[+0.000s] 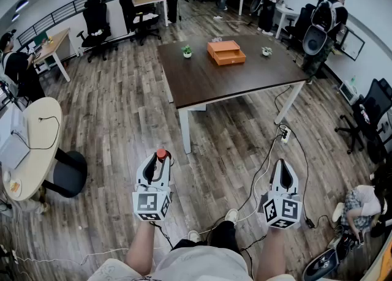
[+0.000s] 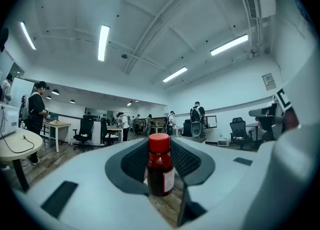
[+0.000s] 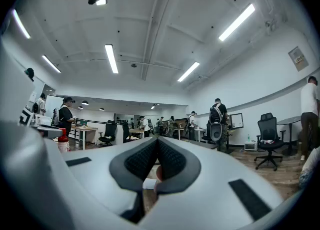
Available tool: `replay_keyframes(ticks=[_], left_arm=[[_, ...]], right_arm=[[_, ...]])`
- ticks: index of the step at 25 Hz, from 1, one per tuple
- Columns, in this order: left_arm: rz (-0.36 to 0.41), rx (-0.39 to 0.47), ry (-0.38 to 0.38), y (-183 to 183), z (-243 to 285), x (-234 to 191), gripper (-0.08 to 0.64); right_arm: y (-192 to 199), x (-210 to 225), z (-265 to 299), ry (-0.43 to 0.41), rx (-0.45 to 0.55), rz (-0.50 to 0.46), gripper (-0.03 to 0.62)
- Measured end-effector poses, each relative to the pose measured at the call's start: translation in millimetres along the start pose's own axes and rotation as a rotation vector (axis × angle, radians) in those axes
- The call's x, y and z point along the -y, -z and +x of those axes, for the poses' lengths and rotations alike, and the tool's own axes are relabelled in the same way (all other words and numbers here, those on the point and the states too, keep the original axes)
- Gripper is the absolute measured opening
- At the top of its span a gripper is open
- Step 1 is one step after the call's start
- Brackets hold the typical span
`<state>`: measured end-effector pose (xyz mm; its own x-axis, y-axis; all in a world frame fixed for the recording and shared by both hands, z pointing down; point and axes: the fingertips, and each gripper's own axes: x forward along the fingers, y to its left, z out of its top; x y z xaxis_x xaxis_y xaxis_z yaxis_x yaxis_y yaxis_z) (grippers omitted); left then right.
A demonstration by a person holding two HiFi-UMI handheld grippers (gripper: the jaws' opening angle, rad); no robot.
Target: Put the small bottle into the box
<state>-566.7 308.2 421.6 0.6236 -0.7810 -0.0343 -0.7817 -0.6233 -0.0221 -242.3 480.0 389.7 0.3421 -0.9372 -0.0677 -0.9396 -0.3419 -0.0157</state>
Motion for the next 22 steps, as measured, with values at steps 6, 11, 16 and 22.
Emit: replay_keyframes(ticks=[6, 11, 16, 22], left_arm=[[0.006, 0.006, 0.015, -4.0, 1.8, 0.7, 0.130], [0.012, 0.002, 0.016, -2.4, 4.0, 1.6, 0.130], [0.027, -0.016, 0.007, 1.9, 9.4, 5.6, 0.130], [0.028, -0.038, 0.006, 4.6, 26.7, 11.6, 0.130]], right_arm=[[-3.9, 0.9, -3.7, 0.016, 0.013, 0.002, 0.000], [-1.8, -0.7, -1.7, 0.022, 0.020, -0.005, 0.000], [0.4, 0.2, 1.0, 0.005, 0.035, -0.002, 0.002], [3.6, 8.8, 18.8, -0.004, 0.017, 0.010, 0.002]])
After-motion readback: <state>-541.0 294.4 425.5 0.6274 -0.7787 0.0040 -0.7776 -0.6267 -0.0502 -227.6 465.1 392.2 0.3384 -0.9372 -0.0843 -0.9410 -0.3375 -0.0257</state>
